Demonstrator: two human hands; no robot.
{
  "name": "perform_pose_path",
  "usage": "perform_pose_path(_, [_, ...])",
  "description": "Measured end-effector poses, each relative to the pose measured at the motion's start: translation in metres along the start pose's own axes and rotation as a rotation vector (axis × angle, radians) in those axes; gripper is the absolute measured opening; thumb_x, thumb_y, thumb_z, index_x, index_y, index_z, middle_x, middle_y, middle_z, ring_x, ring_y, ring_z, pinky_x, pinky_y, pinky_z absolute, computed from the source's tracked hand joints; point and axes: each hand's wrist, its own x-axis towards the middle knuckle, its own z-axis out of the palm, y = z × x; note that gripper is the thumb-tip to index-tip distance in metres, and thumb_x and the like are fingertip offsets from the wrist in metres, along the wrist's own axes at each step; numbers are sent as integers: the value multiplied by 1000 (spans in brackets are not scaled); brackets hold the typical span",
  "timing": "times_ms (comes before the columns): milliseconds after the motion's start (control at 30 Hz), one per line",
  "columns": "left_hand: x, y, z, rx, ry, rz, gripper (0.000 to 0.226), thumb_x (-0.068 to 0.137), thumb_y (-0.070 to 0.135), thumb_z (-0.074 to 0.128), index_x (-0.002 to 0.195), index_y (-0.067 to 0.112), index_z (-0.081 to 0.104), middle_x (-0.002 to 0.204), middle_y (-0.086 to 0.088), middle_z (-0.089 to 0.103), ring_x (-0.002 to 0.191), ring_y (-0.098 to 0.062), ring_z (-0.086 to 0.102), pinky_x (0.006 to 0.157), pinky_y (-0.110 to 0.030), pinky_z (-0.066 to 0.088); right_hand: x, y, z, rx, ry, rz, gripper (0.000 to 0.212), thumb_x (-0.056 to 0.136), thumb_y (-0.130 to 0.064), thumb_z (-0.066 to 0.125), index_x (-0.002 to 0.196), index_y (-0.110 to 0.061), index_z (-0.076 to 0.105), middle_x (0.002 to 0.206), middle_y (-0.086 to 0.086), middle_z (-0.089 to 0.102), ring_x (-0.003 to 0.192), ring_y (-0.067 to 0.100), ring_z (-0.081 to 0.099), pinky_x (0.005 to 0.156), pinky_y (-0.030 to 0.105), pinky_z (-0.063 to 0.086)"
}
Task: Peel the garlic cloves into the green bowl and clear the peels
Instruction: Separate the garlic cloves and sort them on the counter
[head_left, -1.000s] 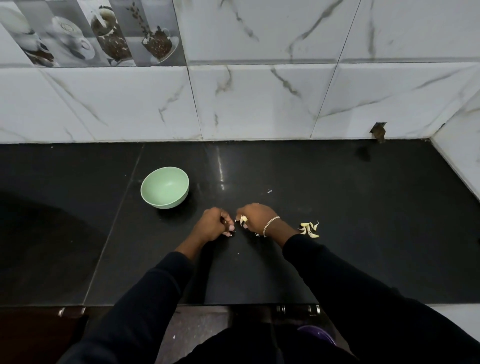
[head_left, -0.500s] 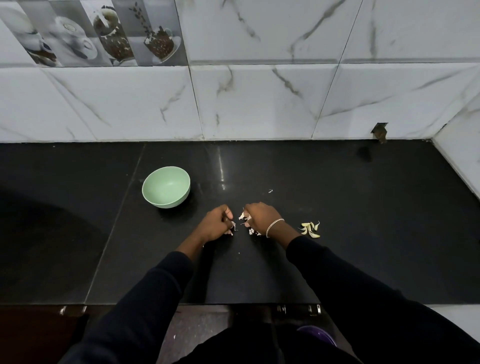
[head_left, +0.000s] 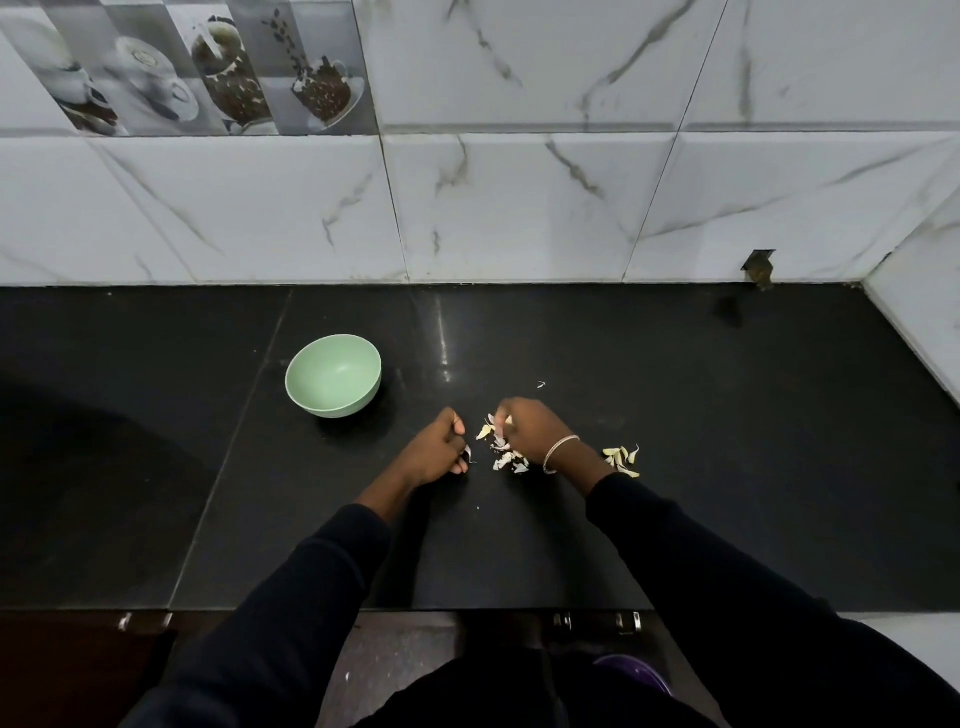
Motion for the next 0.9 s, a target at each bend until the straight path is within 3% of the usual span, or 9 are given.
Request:
perform_pose_path(67, [0, 0, 0, 20, 3, -3, 14, 97, 2, 42, 94, 15, 42, 63, 0, 64, 60, -22, 64, 66, -33, 51, 1, 5, -14, 15, 6, 28, 20, 82, -8, 57, 77, -25, 64, 91, -1, 72, 91, 22, 68, 84, 34, 53])
perform_pose_path(233, [-2, 3, 3, 83, -7, -13, 14, 98, 5, 41, 90, 16, 44, 65, -5, 64, 57, -18, 59, 63, -30, 48, -1, 9, -17, -193, -172, 28, 16, 82, -19, 62, 92, -28, 71, 104, 1, 72, 97, 24, 66, 88, 33, 53])
perform_pose_path(400, [-1, 9, 8, 129, 9, -8, 16, 99, 12, 40, 85, 19, 44, 70, -9, 63, 59, -19, 57, 61, -31, 48, -2, 2, -4, -362, -207, -31, 12, 88, -20, 52, 97, -17, 60, 108, 13, 64, 101, 36, 63, 81, 36, 46])
perform_pose_path(533, [1, 11, 9, 147, 26, -15, 16, 98, 13, 41, 84, 19, 45, 76, -14, 68, 59, -20, 59, 61, -33, 49, 3, -2, 2, -439, -218, -23, 20, 91, -14, 51, 106, -4, 59, 115, 22, 61, 106, 42, 61, 86, 40, 48])
perform_pose_path(633, [2, 17, 11, 164, 46, -22, 11, 93, 11, 48, 84, 17, 49, 69, -10, 68, 54, -16, 59, 60, -27, 49, -1, -3, -1, -405, -191, -16, 24, 93, -20, 54, 108, -2, 59, 116, 23, 62, 108, 41, 60, 87, 38, 46])
perform_pose_path(700, [4, 20, 12, 157, 59, -19, 12, 89, 9, 54, 81, 17, 50, 67, -10, 70, 51, -14, 61, 59, -25, 50, -4, -2, -2, -256, -109, 31, 22, 91, -24, 56, 98, -3, 60, 103, 20, 65, 97, 39, 62, 80, 38, 47])
perform_pose_path(767, [5, 21, 13, 121, 67, -13, 12, 87, 6, 58, 81, 15, 52, 68, -12, 72, 51, -14, 65, 57, -23, 52, -5, 2, -3, 48, 26, 141, 25, 87, -27, 57, 71, -8, 54, 71, 11, 59, 70, 31, 57, 66, 36, 45])
perform_pose_path(833, [6, 22, 13, 49, 74, -17, 10, 87, 5, 61, 85, 12, 55, 71, -9, 72, 57, -16, 71, 56, -21, 52, -11, 2, -11, 463, 104, 288, 33, 83, -30, 54, 58, -12, 44, 53, 4, 41, 51, 23, 43, 55, 34, 37])
perform_pose_path(900, [7, 23, 14, -34, 58, -16, 9, 89, 2, 61, 94, 8, 56, 77, -11, 71, 66, -24, 75, 59, -23, 55, -17, 3, -16, 967, 60, 466, 28, 80, -30, 47, 57, -14, 44, 52, 1, 38, 46, 19, 36, 48, 27, 32])
